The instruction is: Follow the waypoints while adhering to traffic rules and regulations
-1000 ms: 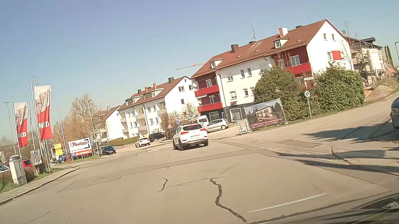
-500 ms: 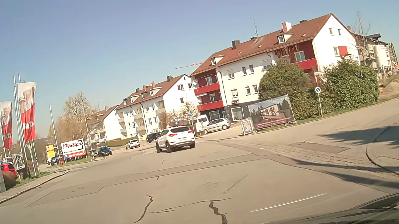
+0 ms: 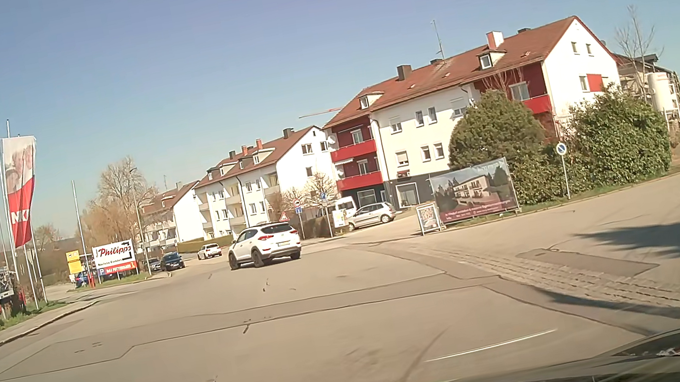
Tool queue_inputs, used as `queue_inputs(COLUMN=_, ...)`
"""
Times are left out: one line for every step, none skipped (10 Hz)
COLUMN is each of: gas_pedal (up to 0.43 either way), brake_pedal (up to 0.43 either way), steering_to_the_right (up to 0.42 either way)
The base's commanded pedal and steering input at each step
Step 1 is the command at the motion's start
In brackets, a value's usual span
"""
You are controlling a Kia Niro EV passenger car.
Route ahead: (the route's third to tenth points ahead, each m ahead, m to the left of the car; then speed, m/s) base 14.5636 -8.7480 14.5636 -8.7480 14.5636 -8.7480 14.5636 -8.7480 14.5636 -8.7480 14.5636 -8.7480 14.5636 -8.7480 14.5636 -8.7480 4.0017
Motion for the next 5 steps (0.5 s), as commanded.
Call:
queue_inputs(gas_pedal=0.000, brake_pedal=0.213, steering_to_the_right=0.013)
queue_inputs(gas_pedal=0.000, brake_pedal=0.213, steering_to_the_right=0.021)
queue_inputs(gas_pedal=0.000, brake_pedal=0.213, steering_to_the_right=0.030)
queue_inputs(gas_pedal=0.000, brake_pedal=0.213, steering_to_the_right=0.057)
queue_inputs(gas_pedal=0.000, brake_pedal=0.213, steering_to_the_right=0.091)
